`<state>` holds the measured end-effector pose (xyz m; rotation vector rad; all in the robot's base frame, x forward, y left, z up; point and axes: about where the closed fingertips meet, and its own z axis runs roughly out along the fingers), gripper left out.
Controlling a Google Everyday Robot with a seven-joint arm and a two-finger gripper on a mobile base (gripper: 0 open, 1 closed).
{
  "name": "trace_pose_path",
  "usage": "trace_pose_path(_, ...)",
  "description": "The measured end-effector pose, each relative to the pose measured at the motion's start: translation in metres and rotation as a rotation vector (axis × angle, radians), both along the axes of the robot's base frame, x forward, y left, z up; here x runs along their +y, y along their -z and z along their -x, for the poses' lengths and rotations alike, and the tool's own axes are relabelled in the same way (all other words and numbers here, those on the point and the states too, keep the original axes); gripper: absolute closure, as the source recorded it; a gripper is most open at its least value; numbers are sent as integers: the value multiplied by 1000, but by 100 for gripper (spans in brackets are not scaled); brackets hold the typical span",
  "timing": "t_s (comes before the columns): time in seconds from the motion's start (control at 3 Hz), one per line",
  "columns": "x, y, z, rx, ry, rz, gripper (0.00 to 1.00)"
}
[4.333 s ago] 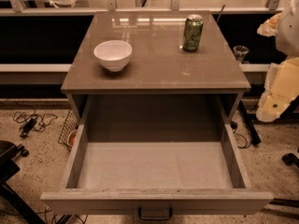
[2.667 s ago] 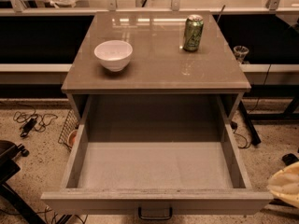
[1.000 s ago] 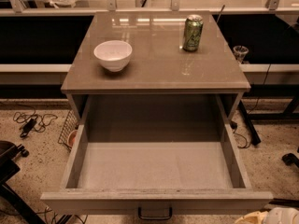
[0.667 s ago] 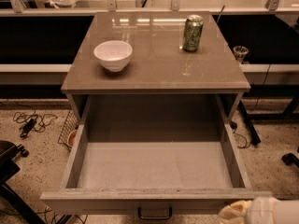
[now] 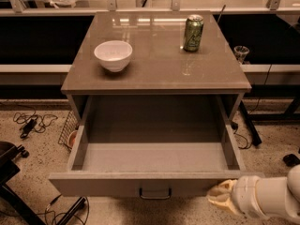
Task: Close top drawer
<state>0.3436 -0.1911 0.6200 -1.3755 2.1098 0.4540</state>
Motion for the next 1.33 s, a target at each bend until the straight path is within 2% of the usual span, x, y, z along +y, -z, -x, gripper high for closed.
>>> trace_pose_path(0.67,14,-7,-89,-49,-42,-36,100)
trace_pose_path(1.0,16,-9,-98,-55,-48,-38,100)
trace_pose_path(1.33,28,-14,-136,-72,-74,-48,100)
